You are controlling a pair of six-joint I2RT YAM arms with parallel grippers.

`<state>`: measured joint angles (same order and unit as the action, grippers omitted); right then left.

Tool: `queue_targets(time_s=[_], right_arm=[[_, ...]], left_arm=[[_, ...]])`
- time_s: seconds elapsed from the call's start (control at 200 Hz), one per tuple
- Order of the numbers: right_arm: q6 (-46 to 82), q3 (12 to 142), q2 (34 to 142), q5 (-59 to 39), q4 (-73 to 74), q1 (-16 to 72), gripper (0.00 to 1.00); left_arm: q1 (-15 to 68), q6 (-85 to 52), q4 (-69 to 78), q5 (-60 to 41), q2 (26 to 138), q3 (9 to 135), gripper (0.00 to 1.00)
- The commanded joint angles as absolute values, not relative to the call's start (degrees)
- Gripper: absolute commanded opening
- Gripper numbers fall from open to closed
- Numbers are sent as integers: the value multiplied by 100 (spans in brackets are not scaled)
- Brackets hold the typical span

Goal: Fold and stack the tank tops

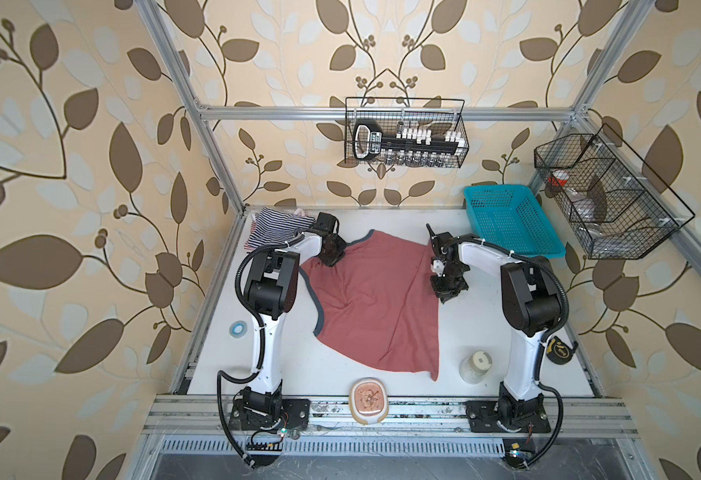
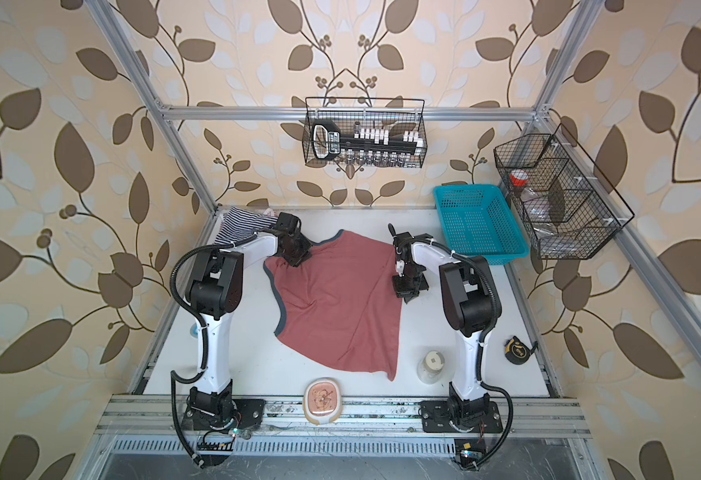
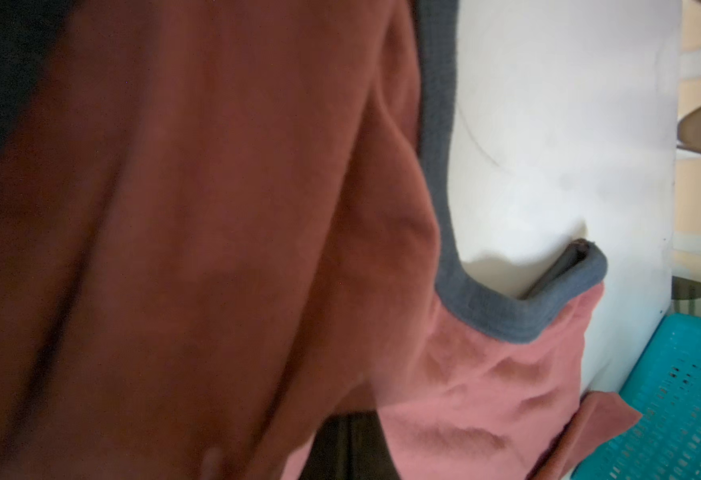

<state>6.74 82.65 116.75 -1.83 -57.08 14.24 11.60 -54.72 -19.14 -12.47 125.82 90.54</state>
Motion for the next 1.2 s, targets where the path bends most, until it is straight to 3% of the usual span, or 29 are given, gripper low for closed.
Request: queue_targets(time_s=[0.0,0.15,0.35,0.875,1.195], right_arm=[[562,8428,11771,-70,-5858,1394,0],[708,8392,11290,-55,-5845,1457,0],[754,8074,10780,-811,-5694,1930,0],[814,7618,11565,-1018,-5319,2049,0],[753,7603,11849,-433,-5561,1684,0]], left_arm=[[1037,-5758,-2435,-684,12535,8635,0],[1037,-6024,-2132,-668,12303,8290,0],[1037,-6029,-2161,-687,12349,8383,0],[1003,-5968,-2307,-732,12594,8968,0],[618,-6038,-2243,-739,12543,8935,0]])
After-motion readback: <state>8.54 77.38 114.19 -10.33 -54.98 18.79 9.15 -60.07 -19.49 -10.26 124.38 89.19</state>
